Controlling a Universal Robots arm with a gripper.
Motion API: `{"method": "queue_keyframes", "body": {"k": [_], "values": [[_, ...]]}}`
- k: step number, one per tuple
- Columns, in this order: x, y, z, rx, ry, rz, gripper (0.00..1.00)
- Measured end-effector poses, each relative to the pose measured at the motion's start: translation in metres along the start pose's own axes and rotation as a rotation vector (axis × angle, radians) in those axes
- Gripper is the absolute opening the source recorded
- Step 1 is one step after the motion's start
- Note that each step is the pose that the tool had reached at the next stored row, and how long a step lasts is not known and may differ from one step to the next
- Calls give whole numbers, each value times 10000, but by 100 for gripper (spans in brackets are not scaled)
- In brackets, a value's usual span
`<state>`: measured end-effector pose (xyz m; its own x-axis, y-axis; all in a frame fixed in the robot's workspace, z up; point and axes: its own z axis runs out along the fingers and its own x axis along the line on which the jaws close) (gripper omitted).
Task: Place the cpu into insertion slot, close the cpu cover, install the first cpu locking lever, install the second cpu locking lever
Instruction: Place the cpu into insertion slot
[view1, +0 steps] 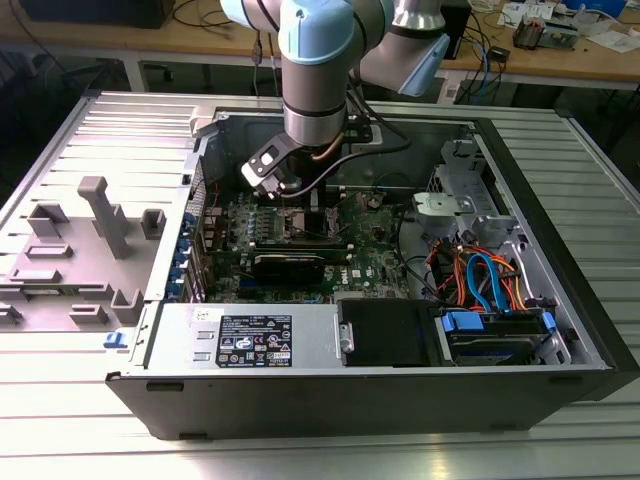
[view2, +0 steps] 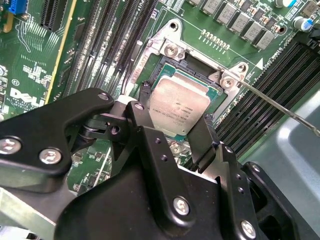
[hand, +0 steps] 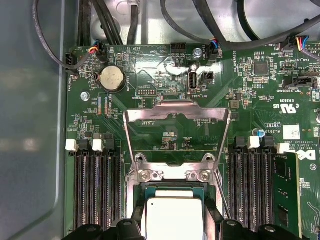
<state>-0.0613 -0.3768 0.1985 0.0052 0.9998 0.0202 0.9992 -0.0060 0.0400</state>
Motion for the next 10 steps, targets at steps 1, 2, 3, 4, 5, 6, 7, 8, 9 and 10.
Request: {"method": "queue_keyframes", "body": {"k": [1,2,3,4,5,6,7,8,9,10], "values": [[0,0,0,0,0,1,54],[0,0,0,-1,0,1,54],[0,0,1,-1,2,1,54],[2,0,3,-3,15,1,55],[2,1,3,-6,9,1,55],[1,0,2,-4,5,2,62],[0,0,0,-1,0,2,62],[0,0,0,-1,0,1,62],[0,0,0,-1,0,2,62],[0,0,0,-1,0,2,62]]}}
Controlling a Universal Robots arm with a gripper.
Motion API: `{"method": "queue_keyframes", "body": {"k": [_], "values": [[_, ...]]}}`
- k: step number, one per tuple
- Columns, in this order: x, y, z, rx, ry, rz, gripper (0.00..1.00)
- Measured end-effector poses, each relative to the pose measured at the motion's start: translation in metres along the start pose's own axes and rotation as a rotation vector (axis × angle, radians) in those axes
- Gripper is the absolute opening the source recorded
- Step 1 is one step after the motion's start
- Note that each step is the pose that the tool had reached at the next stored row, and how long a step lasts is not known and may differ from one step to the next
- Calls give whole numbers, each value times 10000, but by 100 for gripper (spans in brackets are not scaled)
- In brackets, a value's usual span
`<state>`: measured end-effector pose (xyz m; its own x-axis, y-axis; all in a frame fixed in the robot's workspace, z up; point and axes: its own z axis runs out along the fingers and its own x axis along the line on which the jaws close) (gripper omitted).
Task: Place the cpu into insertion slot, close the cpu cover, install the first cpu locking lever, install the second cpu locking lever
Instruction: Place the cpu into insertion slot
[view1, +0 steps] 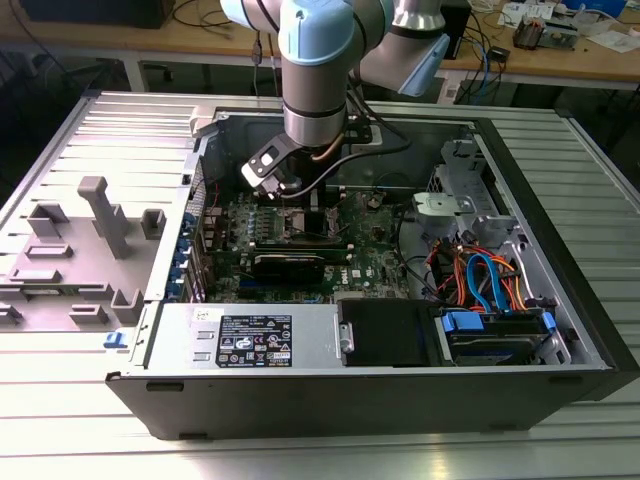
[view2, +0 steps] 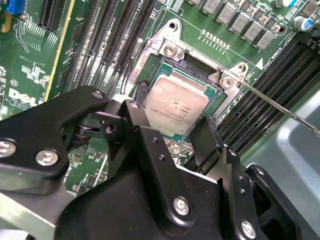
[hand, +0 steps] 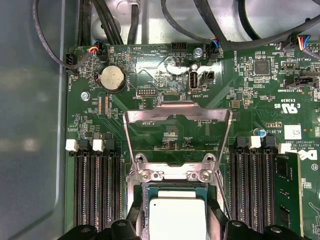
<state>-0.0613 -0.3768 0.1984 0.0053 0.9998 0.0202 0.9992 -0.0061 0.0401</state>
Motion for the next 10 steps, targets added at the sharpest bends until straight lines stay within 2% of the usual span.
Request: {"method": "queue_keyframes", "body": {"k": [10], "values": [[2,2,1,-1,-2,41,62]]}}
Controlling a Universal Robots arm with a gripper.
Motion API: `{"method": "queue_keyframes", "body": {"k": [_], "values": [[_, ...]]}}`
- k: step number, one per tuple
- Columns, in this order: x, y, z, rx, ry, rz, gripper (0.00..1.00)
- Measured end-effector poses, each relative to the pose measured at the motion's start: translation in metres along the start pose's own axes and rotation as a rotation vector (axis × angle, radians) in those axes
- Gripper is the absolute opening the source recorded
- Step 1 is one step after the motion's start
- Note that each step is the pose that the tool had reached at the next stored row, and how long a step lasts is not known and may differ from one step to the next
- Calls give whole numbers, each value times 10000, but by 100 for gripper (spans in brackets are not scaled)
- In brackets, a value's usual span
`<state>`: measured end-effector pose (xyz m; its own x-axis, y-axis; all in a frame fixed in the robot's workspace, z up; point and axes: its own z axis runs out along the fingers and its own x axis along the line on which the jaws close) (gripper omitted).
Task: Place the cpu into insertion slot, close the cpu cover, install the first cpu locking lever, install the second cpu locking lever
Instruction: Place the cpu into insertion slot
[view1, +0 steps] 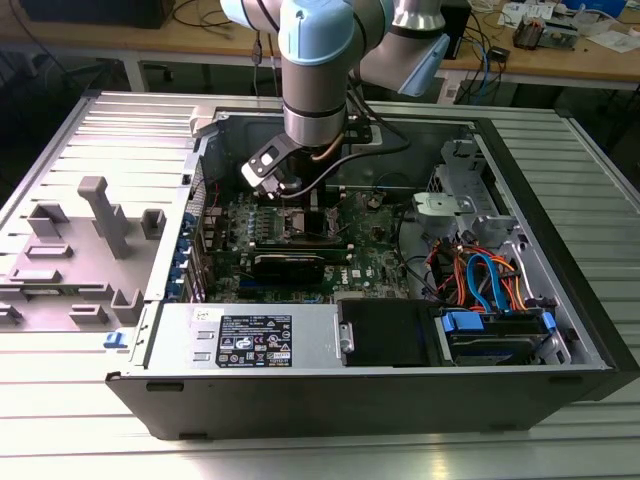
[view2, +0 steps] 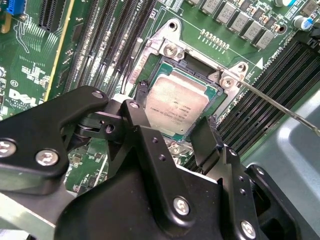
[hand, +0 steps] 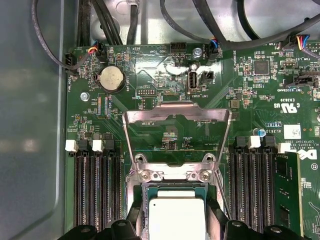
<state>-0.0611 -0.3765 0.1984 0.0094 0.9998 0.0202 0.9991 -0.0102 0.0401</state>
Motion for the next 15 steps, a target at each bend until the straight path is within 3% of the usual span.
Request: {"method": "queue_keyframes", "body": {"k": [15], "values": [[23,26,1,0,-20,-22,62]]}}
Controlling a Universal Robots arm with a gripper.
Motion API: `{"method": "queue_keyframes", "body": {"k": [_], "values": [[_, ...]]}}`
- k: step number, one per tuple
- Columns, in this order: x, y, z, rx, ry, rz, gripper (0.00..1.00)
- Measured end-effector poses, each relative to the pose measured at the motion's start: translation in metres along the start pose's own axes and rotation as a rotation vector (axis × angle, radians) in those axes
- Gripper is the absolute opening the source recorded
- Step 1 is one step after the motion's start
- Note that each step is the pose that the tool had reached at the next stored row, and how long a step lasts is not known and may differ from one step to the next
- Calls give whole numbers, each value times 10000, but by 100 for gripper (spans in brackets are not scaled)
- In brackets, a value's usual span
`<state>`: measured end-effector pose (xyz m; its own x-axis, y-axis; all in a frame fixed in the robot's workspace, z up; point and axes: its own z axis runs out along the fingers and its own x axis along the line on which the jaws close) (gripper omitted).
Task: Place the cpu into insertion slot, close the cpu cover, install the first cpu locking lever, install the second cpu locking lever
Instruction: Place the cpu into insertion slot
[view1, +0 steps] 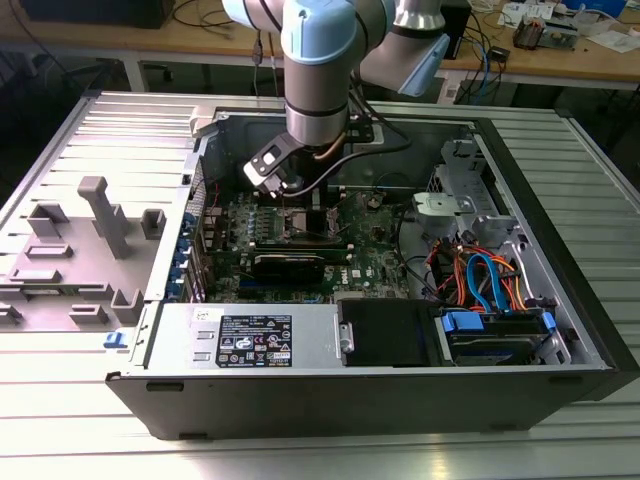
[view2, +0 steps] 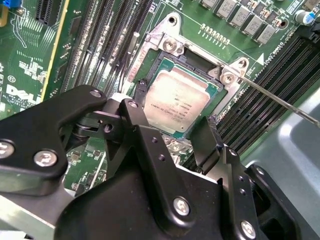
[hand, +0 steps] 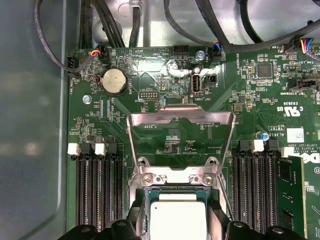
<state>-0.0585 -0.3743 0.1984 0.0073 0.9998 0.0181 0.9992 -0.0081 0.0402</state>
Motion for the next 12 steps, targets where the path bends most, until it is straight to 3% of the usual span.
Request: {"method": "queue_keyframes", "body": {"k": [5,12], "values": [[0,4,-40,37,1,1,62],[-1,33,-12,49,0,4,62]]}}
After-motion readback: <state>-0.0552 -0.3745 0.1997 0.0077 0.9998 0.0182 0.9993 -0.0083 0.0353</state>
